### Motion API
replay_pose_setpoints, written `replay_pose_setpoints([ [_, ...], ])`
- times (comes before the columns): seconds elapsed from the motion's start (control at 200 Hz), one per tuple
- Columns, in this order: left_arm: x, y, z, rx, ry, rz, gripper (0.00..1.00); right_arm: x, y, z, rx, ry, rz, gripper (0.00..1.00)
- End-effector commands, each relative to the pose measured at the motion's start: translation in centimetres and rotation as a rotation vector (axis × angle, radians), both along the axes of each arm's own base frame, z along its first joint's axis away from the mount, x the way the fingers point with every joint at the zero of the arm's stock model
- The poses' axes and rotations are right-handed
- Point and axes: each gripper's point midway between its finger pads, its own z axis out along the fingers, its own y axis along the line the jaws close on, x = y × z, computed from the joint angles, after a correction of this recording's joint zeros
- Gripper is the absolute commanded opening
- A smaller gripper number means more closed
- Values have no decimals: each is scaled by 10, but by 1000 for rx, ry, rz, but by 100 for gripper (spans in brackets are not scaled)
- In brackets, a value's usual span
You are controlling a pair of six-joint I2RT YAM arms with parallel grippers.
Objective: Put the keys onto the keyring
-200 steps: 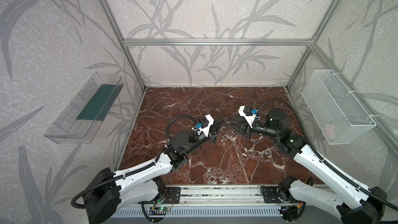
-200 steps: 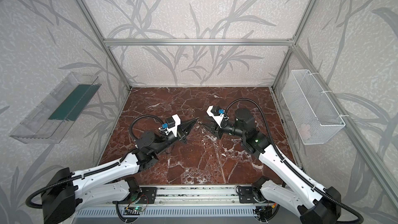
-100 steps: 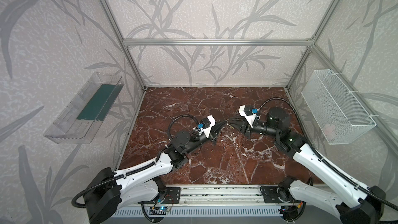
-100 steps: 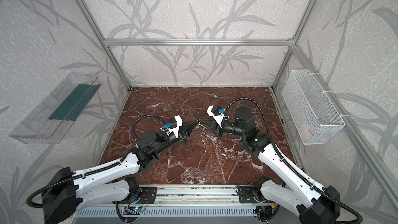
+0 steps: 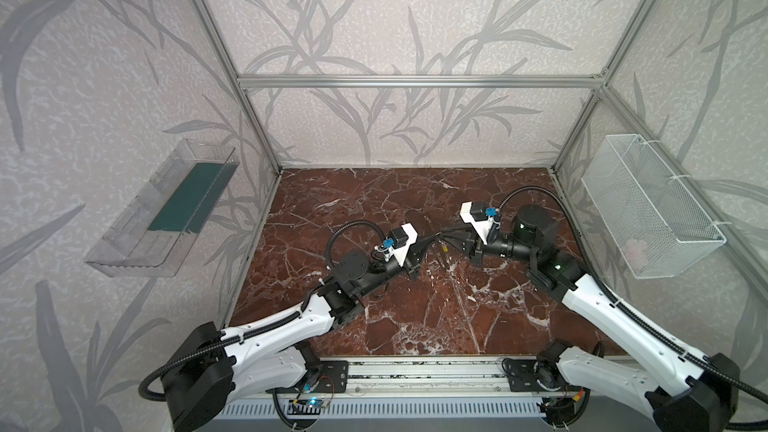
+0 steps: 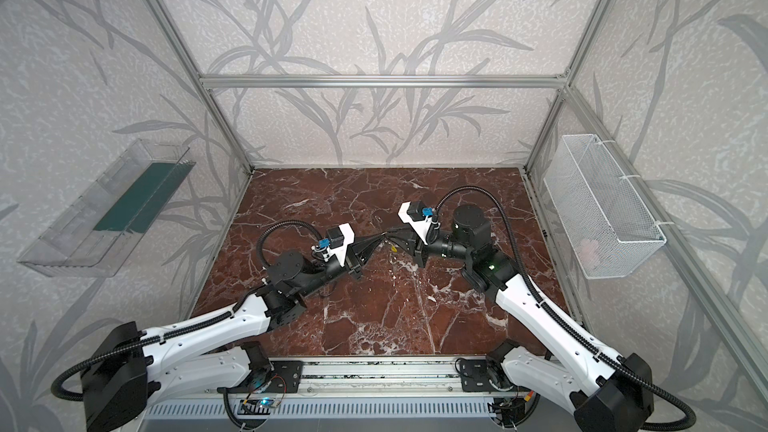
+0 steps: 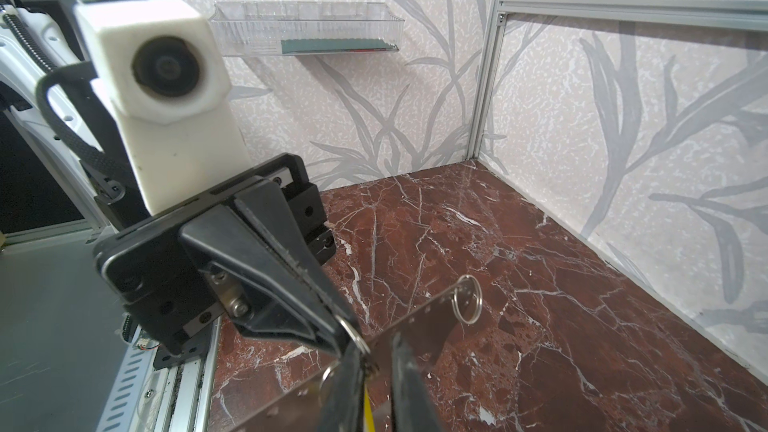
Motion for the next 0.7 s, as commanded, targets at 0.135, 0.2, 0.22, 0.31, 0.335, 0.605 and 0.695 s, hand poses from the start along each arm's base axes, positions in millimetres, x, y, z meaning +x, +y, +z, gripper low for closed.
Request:
replay_pose_setpoints([
  [0.135, -5, 7, 21, -79, -33, -11, 0, -7, 8, 8, 35, 10, 73, 14],
  [0.2, -5, 7, 22, -82, -35, -14, 0, -7, 9, 6, 36, 23, 84, 14],
  [0.22, -6, 7, 22, -83, -36, -15, 0, -7, 10, 6, 37, 26, 86, 14],
  [0.31, -6, 8, 23, -90, -38, -17, 0, -8, 12, 4, 37, 40, 98, 15],
  [0.335, -6, 8, 23, -92, -39, -14, 0, -8, 12, 4, 39, 41, 103, 15],
  [0.605, -7, 9, 22, -94, -39, -14, 0, -11, 15, 4, 48, 54, 133, 3],
  [0.695, -5, 9, 21, -92, -34, -7, 0, -11, 14, 5, 42, 46, 130, 0],
])
